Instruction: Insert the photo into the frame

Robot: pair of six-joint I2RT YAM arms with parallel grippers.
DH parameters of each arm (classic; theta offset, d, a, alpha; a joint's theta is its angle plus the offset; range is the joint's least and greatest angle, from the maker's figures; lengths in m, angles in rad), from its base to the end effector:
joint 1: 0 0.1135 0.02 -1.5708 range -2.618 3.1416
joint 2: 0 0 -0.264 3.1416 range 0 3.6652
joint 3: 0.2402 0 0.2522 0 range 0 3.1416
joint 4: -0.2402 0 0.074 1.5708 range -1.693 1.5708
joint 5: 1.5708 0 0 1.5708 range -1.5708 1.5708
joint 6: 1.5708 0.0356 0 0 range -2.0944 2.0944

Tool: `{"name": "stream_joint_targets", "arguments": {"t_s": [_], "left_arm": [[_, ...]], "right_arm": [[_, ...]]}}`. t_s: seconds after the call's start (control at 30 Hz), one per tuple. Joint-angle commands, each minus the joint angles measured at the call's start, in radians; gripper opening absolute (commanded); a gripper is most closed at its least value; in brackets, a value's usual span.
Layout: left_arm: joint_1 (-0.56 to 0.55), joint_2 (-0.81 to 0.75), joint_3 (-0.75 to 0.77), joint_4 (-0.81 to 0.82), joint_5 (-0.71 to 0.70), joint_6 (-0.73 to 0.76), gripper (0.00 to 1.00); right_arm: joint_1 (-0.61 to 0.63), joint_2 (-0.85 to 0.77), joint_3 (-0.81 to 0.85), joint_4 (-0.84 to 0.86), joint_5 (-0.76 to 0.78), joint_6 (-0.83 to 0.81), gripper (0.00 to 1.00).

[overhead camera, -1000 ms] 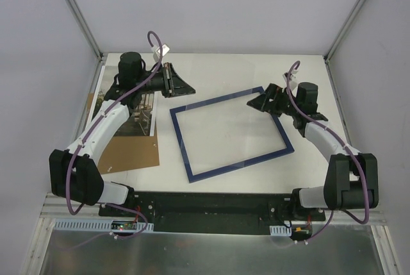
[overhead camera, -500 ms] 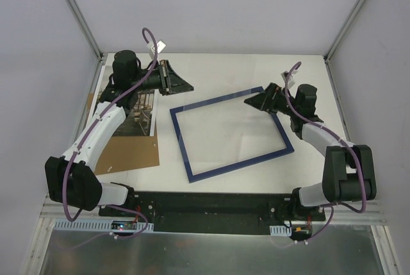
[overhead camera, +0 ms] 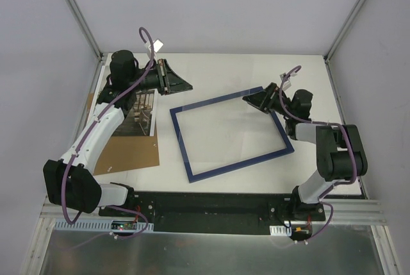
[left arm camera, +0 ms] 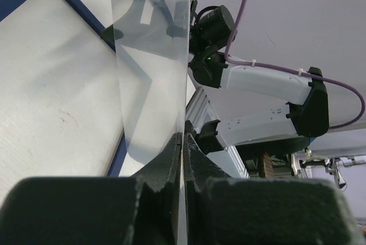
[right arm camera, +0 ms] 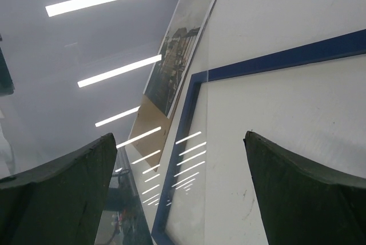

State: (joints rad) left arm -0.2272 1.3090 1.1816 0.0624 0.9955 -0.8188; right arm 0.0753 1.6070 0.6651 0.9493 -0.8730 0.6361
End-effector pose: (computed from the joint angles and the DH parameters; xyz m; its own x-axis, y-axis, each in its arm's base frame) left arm 0.2811 -0.0957 0.3908 -0.7285 -0.2394 -0.6419 0.5947 0.2440 -0.7660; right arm 0.3161 0.0512 0.2152 -0.4767 0.3468 -0.8078 -0.6579 0.4687 0.5895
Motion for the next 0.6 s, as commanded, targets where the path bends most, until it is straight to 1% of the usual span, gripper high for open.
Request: {"name": "stream_joint_targets", "arguments": {"t_s": [0.0,0.03,0.1,0.27,0.43,0.57], "left_arm": [[0.011,-0.043,0.029,0.054,0.034,-0.016,0.0],[0.012,-0.043,0.026,0.054,0.034,-0.016,0.0],[0.014,-0.045,0.024,0.054,0.034,-0.016,0.0],[0.019,-0.042,0.021,0.063,0.034,-0.023,0.0],[0.02,-0.033,0.016,0.106,0.04,-0.059,0.0],[0.022,-0.031,0.021,0.12,0.043,-0.074,0.0]], "right_arm": [[-0.005,0.071,-0.013,0.357,-0.035,0.172,0.96],[-0.005,0.088,-0.015,0.405,-0.04,0.203,0.96],[-0.003,0.113,-0.012,0.448,-0.041,0.235,0.96],[0.001,0.116,-0.021,0.516,-0.044,0.28,0.96],[0.026,0.097,-0.018,0.534,-0.049,0.294,0.96],[0.029,0.12,-0.007,0.533,-0.046,0.292,0.96]]}}
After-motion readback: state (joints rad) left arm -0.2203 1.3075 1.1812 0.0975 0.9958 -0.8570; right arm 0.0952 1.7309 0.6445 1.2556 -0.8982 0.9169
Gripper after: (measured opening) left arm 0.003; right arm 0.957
